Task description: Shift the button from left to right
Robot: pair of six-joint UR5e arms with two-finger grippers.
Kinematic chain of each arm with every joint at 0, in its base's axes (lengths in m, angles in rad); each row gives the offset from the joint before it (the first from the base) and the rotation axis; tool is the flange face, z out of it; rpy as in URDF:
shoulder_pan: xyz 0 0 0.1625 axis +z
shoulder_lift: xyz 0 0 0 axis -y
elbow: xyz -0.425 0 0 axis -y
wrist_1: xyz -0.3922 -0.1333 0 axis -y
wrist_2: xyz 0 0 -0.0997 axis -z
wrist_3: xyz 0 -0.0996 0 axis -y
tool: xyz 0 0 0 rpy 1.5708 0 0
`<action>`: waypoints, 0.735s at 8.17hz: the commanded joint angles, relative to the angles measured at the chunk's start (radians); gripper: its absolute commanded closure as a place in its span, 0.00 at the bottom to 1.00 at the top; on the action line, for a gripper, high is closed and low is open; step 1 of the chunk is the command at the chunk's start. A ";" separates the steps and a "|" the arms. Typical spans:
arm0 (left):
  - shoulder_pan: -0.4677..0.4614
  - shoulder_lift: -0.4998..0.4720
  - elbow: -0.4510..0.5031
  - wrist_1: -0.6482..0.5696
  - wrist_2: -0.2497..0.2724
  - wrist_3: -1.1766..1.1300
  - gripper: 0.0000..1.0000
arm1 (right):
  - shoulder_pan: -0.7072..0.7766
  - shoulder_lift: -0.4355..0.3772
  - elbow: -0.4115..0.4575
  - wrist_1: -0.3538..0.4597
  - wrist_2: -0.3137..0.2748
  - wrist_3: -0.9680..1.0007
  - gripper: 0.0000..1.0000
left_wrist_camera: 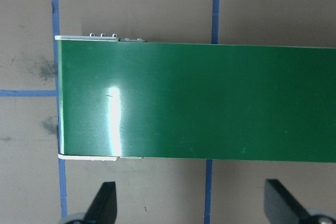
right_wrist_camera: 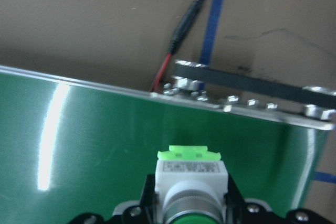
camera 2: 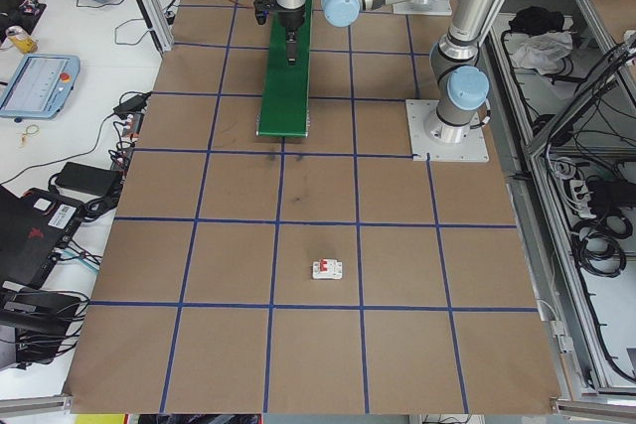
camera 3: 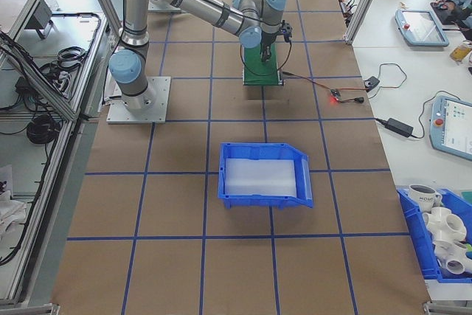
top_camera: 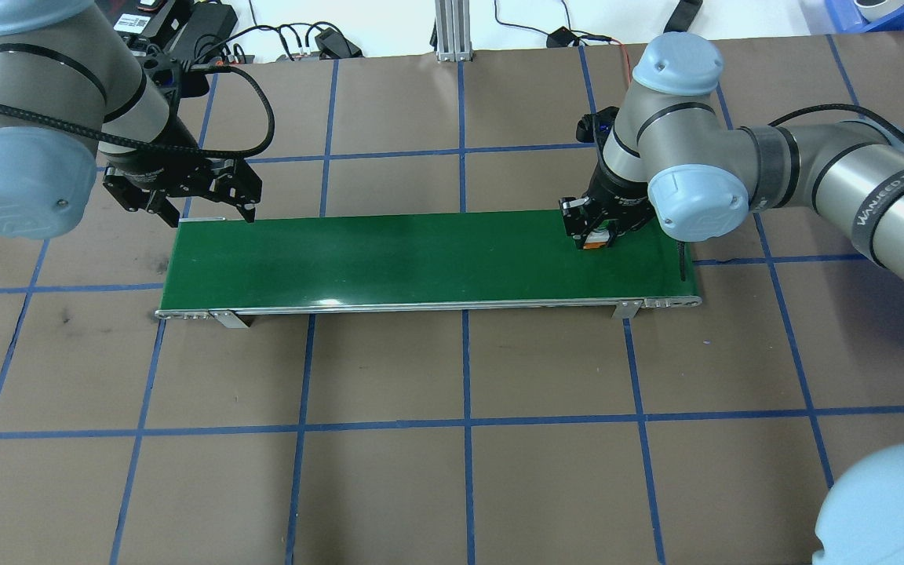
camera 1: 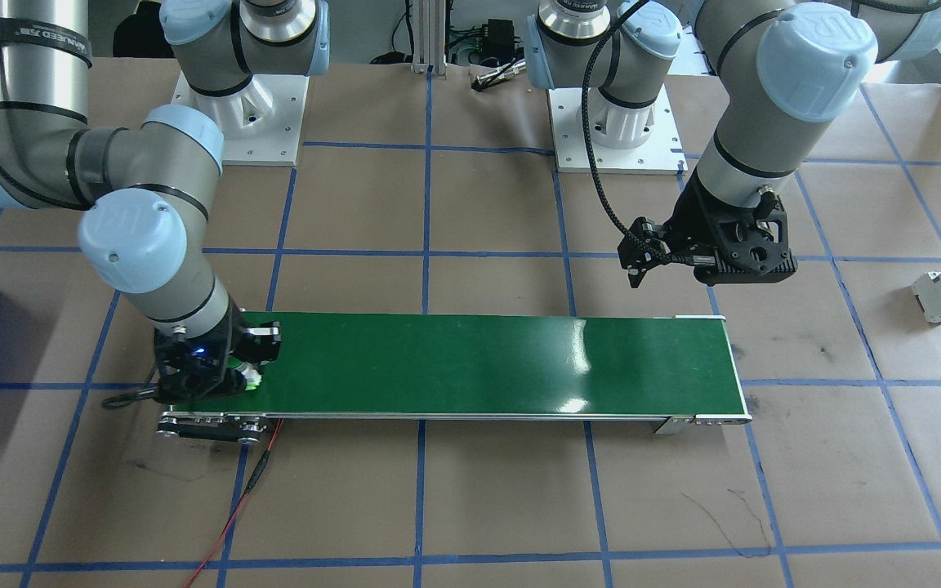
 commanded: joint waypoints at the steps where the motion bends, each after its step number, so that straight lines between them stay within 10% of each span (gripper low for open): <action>1: 0.001 -0.002 -0.005 0.000 0.001 0.010 0.00 | -0.197 -0.043 -0.110 0.084 -0.066 -0.266 0.76; 6: 0.001 0.006 -0.005 0.000 0.003 0.001 0.00 | -0.699 -0.075 -0.148 0.016 -0.055 -1.010 0.75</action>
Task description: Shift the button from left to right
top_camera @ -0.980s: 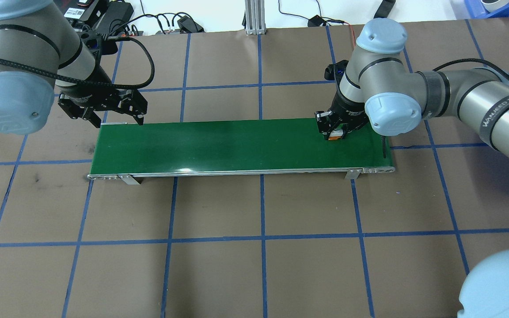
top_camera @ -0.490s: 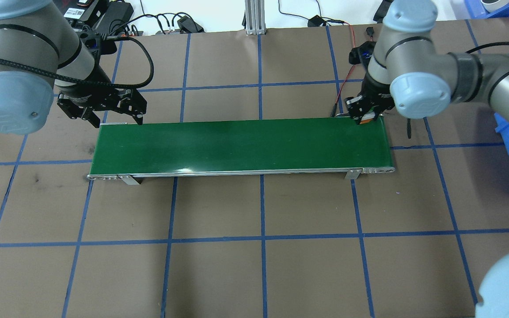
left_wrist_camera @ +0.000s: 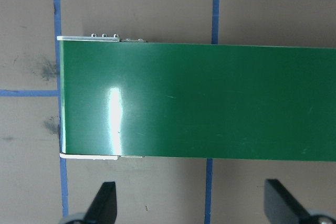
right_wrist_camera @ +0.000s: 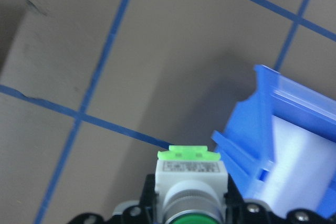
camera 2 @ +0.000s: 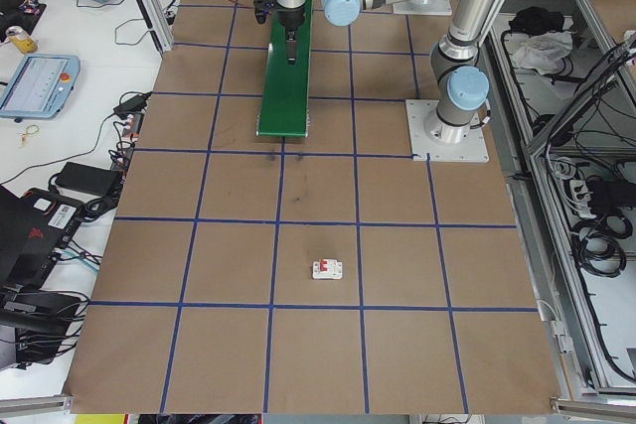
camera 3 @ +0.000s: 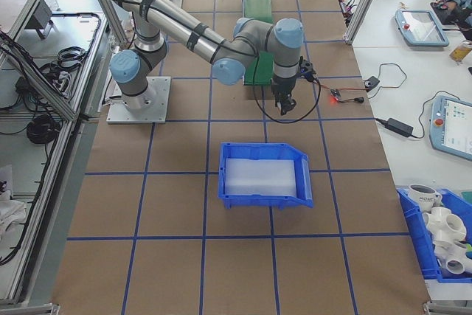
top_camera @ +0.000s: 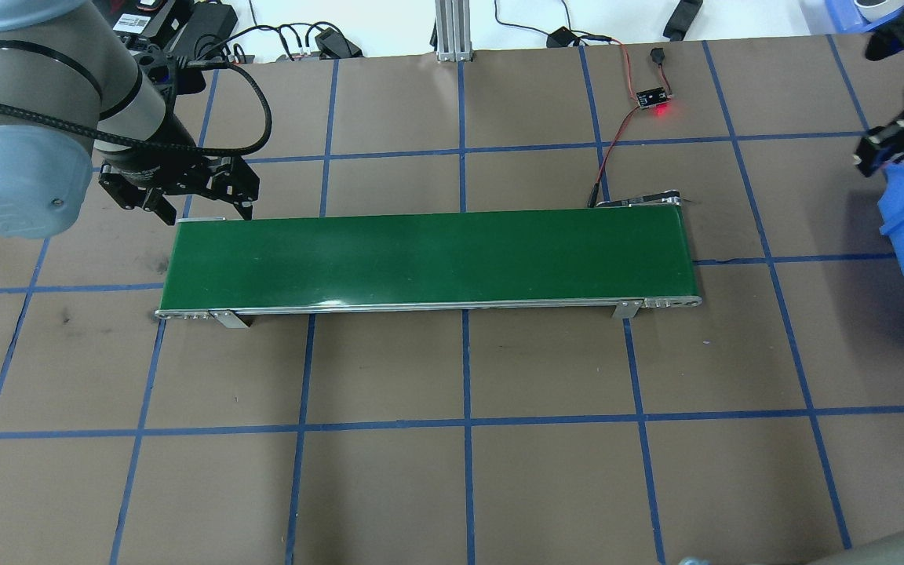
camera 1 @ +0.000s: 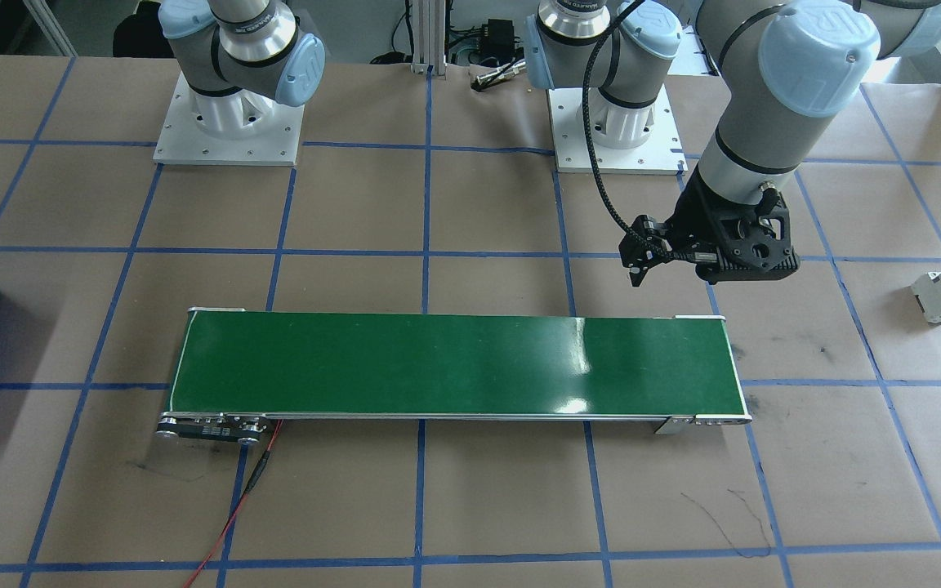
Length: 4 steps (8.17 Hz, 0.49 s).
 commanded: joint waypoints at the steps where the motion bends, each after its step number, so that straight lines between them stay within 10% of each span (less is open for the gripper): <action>1: 0.000 -0.001 -0.005 0.001 0.002 0.000 0.00 | -0.235 0.015 -0.012 -0.096 0.008 -0.392 0.75; 4: 0.009 -0.008 -0.006 0.000 0.005 0.009 0.00 | -0.283 0.127 -0.011 -0.225 0.016 -0.800 0.73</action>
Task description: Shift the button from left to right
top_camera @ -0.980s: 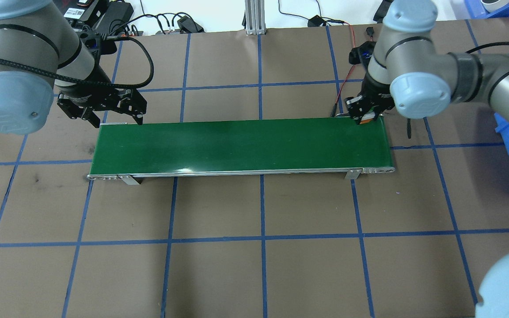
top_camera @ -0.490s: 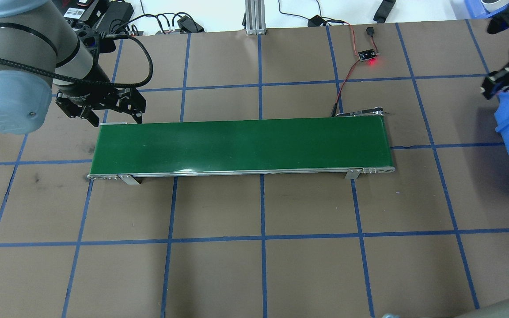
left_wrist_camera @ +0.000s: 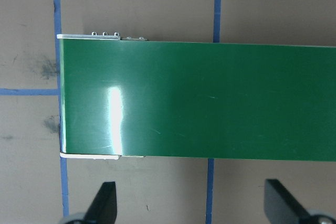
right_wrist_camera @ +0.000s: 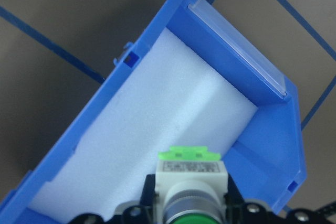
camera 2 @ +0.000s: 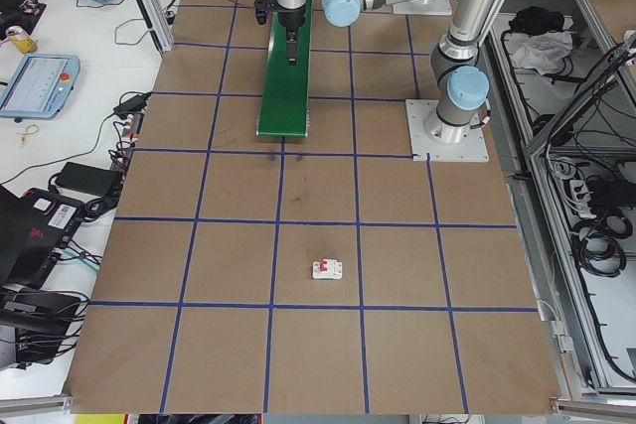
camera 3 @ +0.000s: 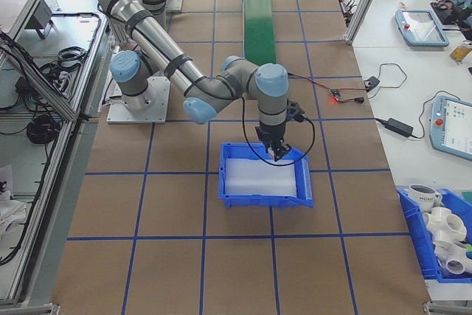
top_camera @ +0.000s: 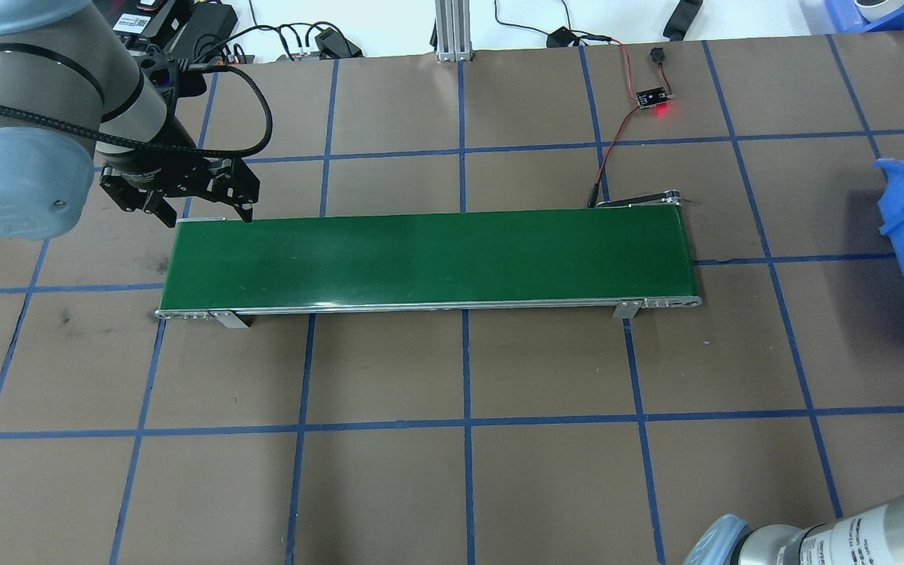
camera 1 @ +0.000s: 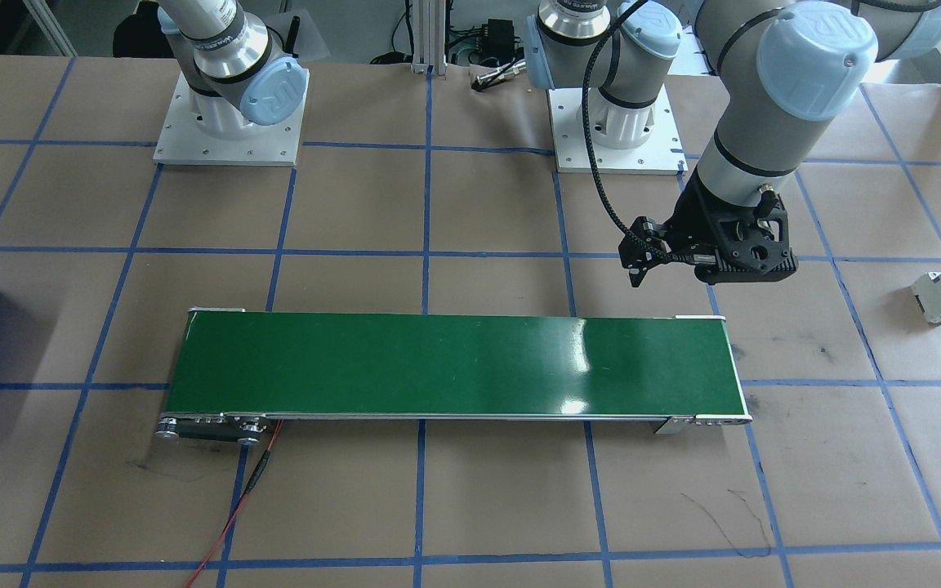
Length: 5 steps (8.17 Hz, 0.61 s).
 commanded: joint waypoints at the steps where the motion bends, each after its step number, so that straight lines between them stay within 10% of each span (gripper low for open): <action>1: 0.008 -0.004 -0.002 -0.004 0.003 0.007 0.00 | -0.026 0.110 0.003 -0.104 0.016 -0.395 0.73; 5: -0.004 0.036 0.011 -0.042 0.000 0.001 0.00 | -0.040 0.219 0.016 -0.130 0.017 -0.664 0.60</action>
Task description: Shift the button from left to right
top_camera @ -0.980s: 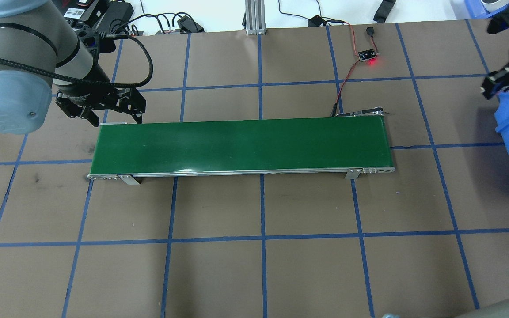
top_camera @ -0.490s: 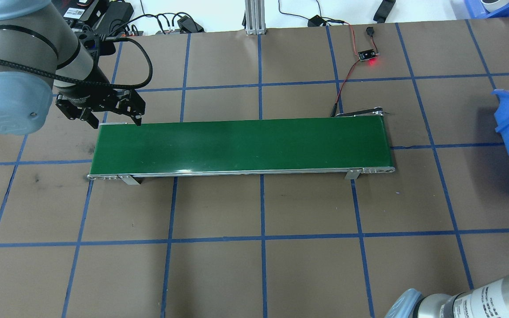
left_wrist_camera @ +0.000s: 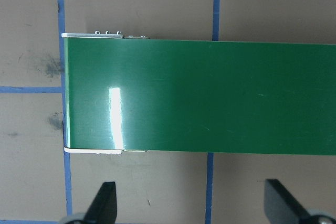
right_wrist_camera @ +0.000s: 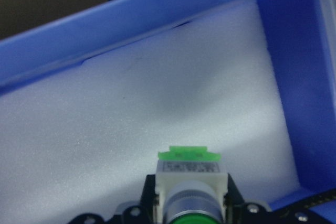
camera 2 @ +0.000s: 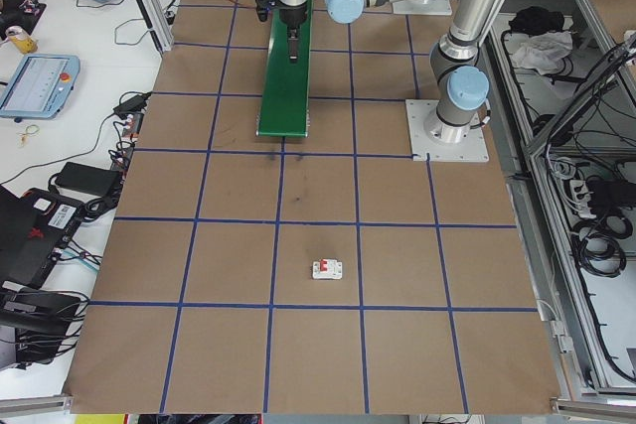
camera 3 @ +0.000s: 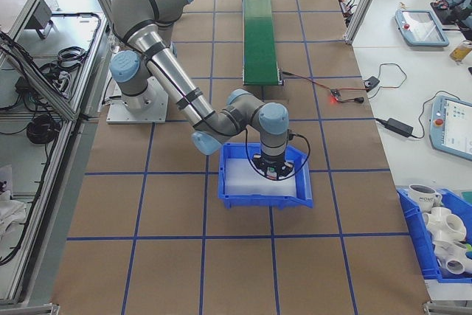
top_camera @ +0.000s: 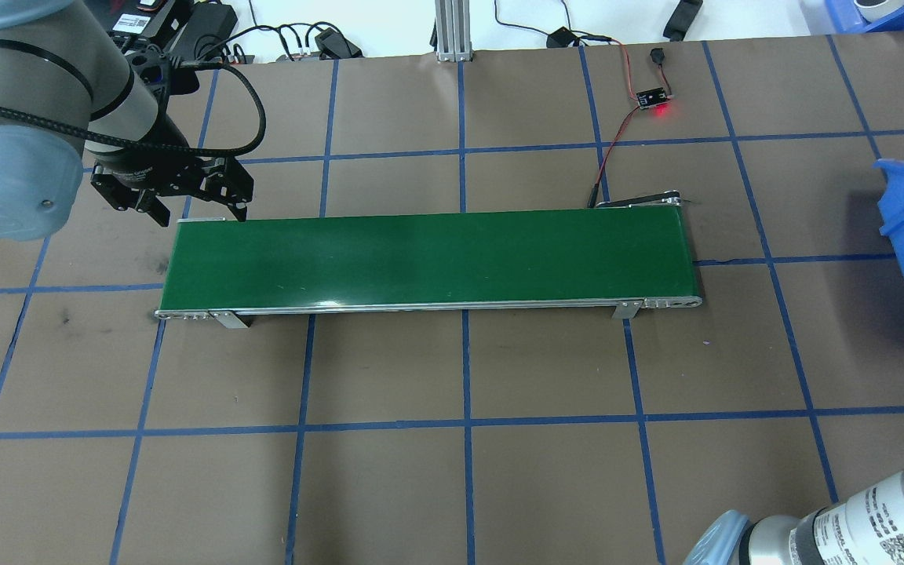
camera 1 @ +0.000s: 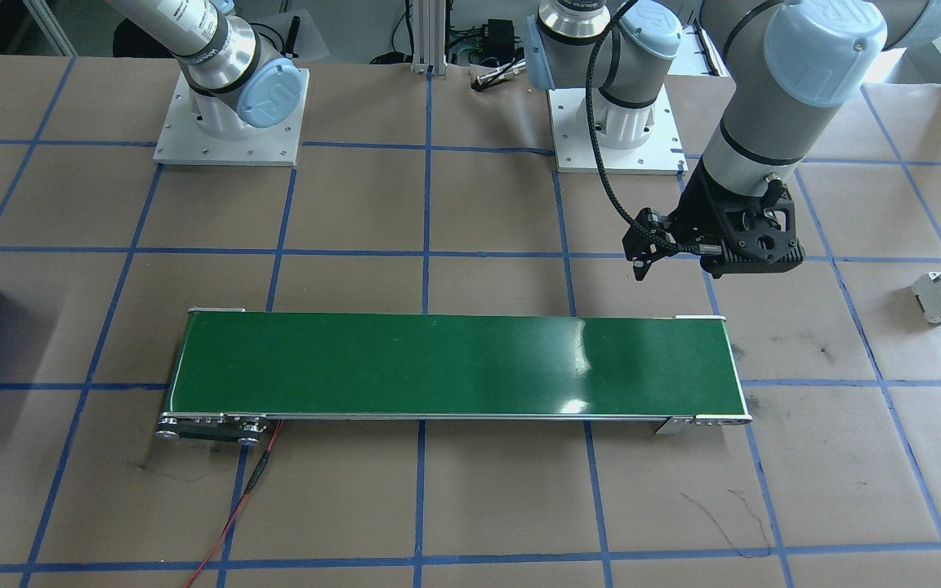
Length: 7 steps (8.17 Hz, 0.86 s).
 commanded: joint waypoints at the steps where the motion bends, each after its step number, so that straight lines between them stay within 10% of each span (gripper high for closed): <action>1: -0.007 0.026 0.004 -0.021 -0.001 -0.004 0.00 | -0.008 0.044 0.004 -0.006 -0.009 -0.096 0.39; 2: -0.010 0.025 0.004 -0.021 -0.004 -0.004 0.00 | -0.011 0.044 0.004 -0.004 -0.013 -0.096 0.00; 7: -0.010 0.026 0.002 -0.021 -0.002 0.001 0.00 | -0.011 -0.183 0.004 0.077 0.049 -0.051 0.00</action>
